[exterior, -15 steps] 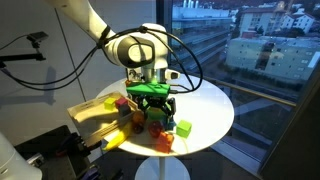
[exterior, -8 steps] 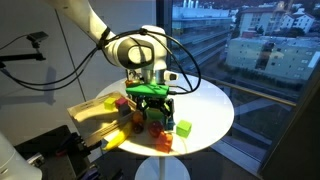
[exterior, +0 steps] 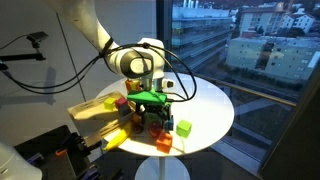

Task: Put the apple into the bowl

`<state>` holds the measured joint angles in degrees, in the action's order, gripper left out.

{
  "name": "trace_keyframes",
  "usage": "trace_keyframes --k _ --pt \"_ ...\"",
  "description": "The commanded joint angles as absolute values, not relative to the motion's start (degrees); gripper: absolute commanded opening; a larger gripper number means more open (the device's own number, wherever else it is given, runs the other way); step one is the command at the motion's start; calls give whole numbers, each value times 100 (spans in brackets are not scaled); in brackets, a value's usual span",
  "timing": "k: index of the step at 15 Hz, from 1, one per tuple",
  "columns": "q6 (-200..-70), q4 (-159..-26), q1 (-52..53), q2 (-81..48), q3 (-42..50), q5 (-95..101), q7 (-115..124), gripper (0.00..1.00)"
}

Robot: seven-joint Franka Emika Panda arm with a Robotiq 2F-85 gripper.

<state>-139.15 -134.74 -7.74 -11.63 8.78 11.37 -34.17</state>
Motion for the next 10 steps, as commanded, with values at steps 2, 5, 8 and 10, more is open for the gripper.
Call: trace_keyframes --k 2,5,8,10 --pt "-14260 -13397 -940 -1362 692 1002 -3553 100" --pt "-14465 -13384 -995 -1462 640 989 -3607 100" --pt "-14559 -13352 -1065 -1553 607 993 -3601 100" --pt "-14576 -13326 -1116 -1619 584 971 -3620 73"
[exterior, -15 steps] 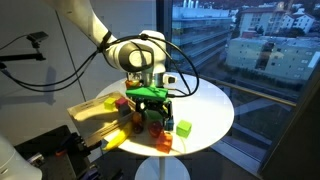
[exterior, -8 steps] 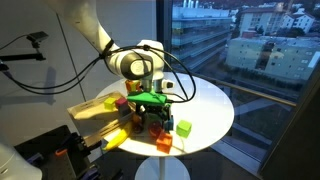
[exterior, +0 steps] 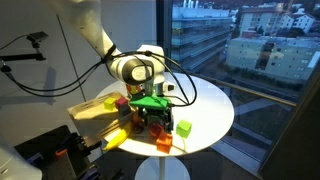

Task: Put the apple into the bowl

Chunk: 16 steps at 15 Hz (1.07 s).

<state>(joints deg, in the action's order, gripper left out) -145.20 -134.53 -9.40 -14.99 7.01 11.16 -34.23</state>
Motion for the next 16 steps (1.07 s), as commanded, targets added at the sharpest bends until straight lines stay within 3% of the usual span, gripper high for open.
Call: trace_keyframes --k 1,2,16 --pt "-14574 -13317 -1136 -1643 577 967 -3622 67" --pt "-14553 -13307 -1159 -1648 563 951 -3637 56" --pt "-13871 -13506 -1139 -966 587 935 -3543 56"
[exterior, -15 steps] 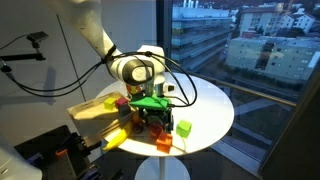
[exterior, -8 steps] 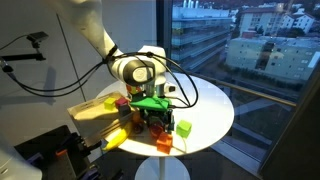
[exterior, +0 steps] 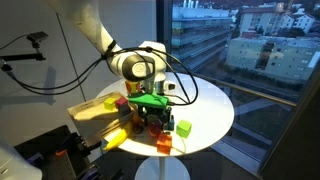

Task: Put the apple into the bowl

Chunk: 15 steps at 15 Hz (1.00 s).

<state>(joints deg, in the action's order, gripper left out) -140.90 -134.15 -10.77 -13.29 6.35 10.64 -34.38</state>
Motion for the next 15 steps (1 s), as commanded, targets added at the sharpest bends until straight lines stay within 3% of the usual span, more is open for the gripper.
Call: trace_keyframes --k 1,15 --pt "-13829 -13520 -1129 -894 590 927 -3542 56" --pt "-13587 -13509 -794 -133 432 -224 -3845 56"
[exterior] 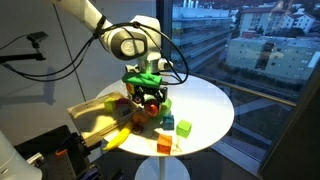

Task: Put the apple into the bowl

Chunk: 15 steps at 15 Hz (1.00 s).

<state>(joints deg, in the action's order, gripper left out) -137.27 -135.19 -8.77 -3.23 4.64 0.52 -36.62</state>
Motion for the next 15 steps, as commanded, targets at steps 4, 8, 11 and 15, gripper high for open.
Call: trace_keyframes --k 4,8,11,15 --pt "-13658 -13399 -624 -164 366 -345 -3753 56" --pt "-13690 -13223 -513 -295 303 -427 -3742 56" --pt "-13808 -13117 -465 -408 266 -392 -3677 56" --pt "-14004 -12963 -444 -693 230 -322 -3639 56"
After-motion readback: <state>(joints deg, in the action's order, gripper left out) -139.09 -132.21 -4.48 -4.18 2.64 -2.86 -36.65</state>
